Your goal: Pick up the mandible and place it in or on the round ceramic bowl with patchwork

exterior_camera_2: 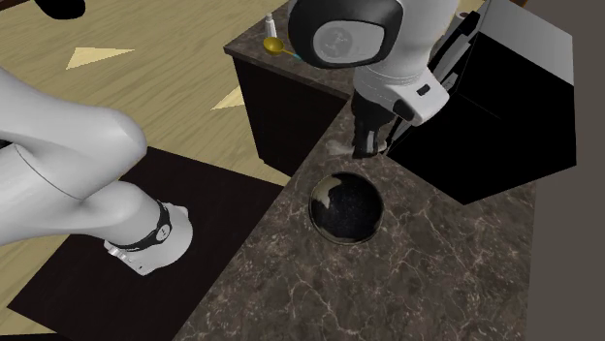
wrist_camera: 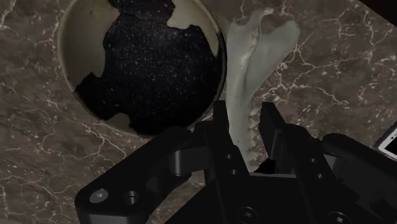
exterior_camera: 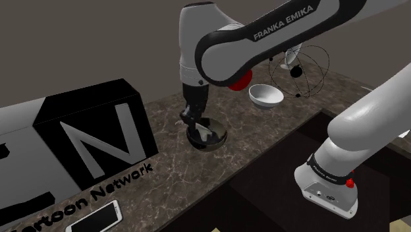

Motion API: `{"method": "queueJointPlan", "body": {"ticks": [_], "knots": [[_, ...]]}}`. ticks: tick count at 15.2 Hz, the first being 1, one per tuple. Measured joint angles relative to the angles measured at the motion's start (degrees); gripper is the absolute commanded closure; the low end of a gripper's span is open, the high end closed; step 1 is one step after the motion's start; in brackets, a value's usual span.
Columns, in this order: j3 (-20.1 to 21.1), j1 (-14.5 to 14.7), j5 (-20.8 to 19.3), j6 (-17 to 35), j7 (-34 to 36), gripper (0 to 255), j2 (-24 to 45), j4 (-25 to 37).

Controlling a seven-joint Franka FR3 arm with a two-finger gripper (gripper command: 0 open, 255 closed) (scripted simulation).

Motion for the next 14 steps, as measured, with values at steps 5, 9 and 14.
{"method": "queueJointPlan", "body": {"ticks": [5, 9, 14], "knots": [[-6.6, -1.07, 2.9, -1.15, -9.78, 255, -4.37, -3.73], [-8.9, -2.07, 2.9, -0.15, -13.52, 255, -4.67, -5.64], [-7.55, -2.74, 1.59, 4.36, -12.75, 255, -1.74, -7.62]]}}
